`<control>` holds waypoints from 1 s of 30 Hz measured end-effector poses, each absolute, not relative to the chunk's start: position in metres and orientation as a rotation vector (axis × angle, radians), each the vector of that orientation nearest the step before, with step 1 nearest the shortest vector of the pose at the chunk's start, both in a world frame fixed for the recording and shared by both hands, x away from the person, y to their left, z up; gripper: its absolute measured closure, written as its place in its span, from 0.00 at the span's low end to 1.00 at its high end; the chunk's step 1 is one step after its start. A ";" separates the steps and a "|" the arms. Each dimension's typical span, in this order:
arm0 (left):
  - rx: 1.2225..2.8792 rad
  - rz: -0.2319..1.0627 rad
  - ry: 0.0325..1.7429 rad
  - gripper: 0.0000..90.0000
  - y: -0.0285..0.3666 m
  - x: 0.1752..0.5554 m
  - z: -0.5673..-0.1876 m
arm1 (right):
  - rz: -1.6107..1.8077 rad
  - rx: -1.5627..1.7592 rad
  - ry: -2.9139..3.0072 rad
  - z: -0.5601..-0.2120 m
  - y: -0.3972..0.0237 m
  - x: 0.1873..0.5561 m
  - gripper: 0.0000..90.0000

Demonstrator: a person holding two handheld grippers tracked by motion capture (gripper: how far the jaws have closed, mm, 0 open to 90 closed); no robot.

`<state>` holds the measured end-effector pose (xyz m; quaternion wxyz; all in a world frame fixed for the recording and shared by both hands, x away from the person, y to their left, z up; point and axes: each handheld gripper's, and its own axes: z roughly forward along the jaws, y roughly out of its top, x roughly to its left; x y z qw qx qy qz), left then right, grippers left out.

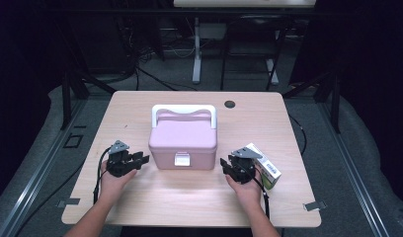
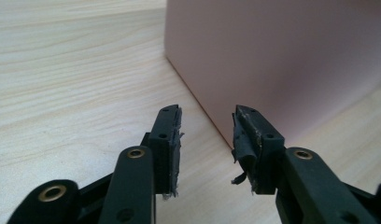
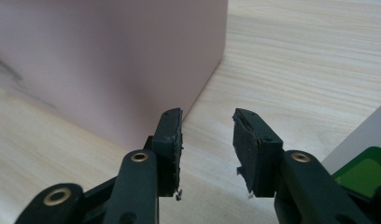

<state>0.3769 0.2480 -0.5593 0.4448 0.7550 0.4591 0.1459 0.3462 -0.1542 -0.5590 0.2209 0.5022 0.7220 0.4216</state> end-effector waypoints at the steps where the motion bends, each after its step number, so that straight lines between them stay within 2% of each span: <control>1: 1.874 0.360 1.149 0.70 0.249 0.379 -0.560 | 1.170 1.399 1.991 -0.559 -0.154 0.347 0.70; 17: 1.868 0.375 1.138 0.76 0.230 0.395 -0.564 | 1.182 1.435 1.970 -0.566 -0.142 0.371 0.69; 23: 1.862 0.363 1.139 0.78 0.231 0.394 -0.563 | 1.164 1.413 1.980 -0.567 -0.138 0.368 0.74; 30: 1.879 0.397 1.125 0.86 0.225 0.390 -0.561 | 1.138 1.393 1.976 -0.566 -0.131 0.365 0.86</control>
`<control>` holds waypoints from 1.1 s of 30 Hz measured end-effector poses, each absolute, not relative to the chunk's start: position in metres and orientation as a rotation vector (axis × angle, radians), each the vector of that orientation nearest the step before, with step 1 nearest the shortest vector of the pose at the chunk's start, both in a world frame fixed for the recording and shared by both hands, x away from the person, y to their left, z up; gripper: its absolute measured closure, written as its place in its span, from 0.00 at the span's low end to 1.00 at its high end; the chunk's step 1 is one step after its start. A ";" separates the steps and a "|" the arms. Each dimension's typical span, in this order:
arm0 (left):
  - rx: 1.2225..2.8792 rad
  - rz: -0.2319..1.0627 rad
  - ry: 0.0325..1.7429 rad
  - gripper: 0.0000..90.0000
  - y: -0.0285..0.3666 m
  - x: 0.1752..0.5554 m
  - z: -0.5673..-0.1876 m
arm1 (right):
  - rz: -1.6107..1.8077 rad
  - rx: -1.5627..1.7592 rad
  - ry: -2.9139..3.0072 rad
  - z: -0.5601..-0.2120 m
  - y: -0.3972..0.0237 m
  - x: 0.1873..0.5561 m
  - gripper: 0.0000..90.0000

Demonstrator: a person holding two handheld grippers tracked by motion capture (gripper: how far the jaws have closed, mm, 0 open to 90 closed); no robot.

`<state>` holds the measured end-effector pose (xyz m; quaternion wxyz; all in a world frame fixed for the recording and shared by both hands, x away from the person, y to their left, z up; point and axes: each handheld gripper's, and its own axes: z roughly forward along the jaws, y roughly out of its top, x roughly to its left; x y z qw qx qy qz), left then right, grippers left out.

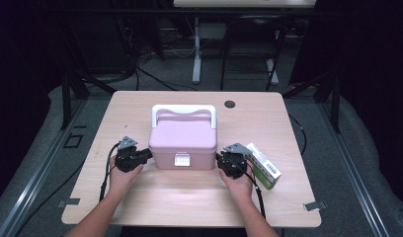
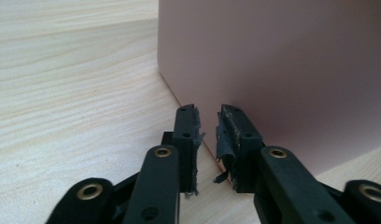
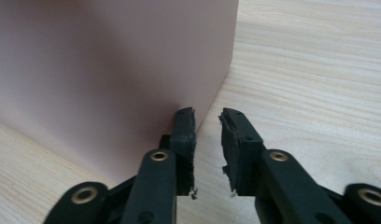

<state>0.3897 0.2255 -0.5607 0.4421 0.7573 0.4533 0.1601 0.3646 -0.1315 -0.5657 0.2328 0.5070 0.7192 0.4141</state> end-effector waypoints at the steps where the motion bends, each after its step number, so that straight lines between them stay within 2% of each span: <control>1: 1.881 0.396 1.127 0.87 0.225 0.389 -0.560 | 1.138 1.394 1.982 -0.565 -0.131 0.364 0.88; 10: 1.910 0.418 1.117 0.99 0.219 0.384 -0.558 | 1.122 1.385 1.985 -0.564 -0.124 0.359 1.00; 19: 1.885 0.382 1.134 1.00 0.220 0.381 -0.558 | 1.108 1.383 1.988 -0.564 -0.123 0.354 1.00; 33: 1.947 0.353 1.083 1.00 0.218 0.362 -0.554 | 1.083 1.387 2.035 -0.559 -0.130 0.340 1.00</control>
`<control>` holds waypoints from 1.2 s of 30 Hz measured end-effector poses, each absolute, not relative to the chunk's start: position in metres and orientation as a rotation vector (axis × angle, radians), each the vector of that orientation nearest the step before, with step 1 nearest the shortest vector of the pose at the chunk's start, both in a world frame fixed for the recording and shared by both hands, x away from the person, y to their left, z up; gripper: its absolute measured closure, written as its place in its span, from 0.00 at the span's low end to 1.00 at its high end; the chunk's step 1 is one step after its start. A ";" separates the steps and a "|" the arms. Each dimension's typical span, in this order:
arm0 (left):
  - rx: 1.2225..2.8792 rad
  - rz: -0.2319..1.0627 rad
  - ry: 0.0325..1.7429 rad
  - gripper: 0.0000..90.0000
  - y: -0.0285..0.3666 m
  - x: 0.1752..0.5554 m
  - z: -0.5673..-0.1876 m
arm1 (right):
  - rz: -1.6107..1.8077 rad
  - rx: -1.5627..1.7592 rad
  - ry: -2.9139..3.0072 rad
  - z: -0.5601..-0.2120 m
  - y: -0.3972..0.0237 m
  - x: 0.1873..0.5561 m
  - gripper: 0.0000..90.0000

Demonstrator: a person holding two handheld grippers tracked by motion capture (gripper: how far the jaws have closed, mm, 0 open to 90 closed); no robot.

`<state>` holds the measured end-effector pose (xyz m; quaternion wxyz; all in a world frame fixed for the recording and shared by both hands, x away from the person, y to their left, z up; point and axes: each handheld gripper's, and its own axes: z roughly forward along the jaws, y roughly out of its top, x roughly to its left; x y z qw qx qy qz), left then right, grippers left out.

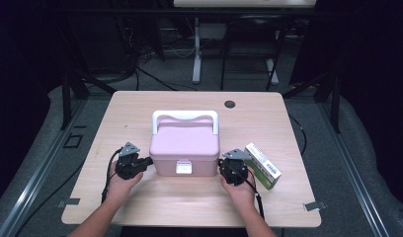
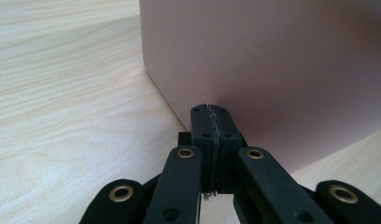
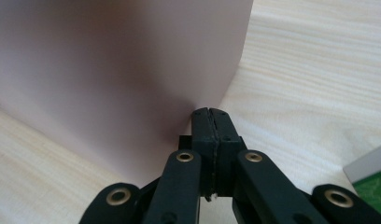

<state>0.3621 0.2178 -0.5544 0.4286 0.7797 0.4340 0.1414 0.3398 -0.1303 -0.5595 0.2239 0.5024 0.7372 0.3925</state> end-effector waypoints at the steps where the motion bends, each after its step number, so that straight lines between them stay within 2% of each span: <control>1: 1.952 0.350 1.076 1.00 0.218 0.361 -0.554 | 1.083 1.385 2.041 -0.559 -0.131 0.338 1.00; 36: 2.029 0.310 1.042 1.00 0.218 0.315 -0.548 | 0.985 1.312 2.150 -0.551 -0.132 0.290 1.00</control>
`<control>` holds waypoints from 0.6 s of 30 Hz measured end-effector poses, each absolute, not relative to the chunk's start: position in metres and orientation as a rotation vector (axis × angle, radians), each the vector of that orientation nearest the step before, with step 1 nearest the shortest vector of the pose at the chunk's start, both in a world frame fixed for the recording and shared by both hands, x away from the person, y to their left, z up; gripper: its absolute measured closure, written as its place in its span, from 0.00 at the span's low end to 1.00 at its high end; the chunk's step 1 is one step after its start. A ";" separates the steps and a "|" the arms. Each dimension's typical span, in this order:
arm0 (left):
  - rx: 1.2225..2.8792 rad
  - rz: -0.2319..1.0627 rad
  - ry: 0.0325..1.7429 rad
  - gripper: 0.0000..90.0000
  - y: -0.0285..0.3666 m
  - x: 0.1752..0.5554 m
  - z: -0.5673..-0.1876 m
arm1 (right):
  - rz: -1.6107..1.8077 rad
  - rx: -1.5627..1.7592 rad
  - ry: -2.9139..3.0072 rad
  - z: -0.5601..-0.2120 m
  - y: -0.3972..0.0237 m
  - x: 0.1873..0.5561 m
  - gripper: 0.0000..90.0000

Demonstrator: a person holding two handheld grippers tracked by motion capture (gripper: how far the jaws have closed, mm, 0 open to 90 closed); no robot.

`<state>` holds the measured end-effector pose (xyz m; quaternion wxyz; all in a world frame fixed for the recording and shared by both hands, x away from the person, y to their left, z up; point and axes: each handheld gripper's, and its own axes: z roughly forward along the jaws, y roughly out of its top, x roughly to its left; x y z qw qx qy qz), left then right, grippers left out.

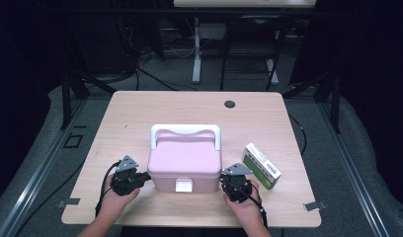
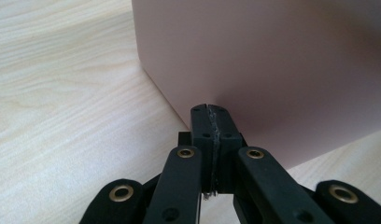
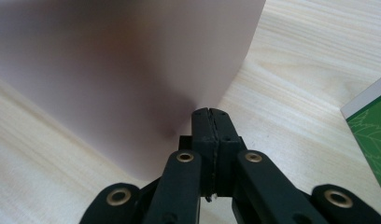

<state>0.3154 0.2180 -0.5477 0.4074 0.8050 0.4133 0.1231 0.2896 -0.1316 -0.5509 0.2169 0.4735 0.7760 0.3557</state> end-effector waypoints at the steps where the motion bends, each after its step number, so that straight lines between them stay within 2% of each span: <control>1: 2.029 0.309 1.043 1.00 0.218 0.314 -0.548 | 0.986 1.317 2.152 -0.551 -0.131 0.288 1.00; 18: 2.083 0.311 1.003 1.00 0.218 0.290 -0.544 | 0.984 1.310 2.185 -0.549 -0.135 0.268 1.00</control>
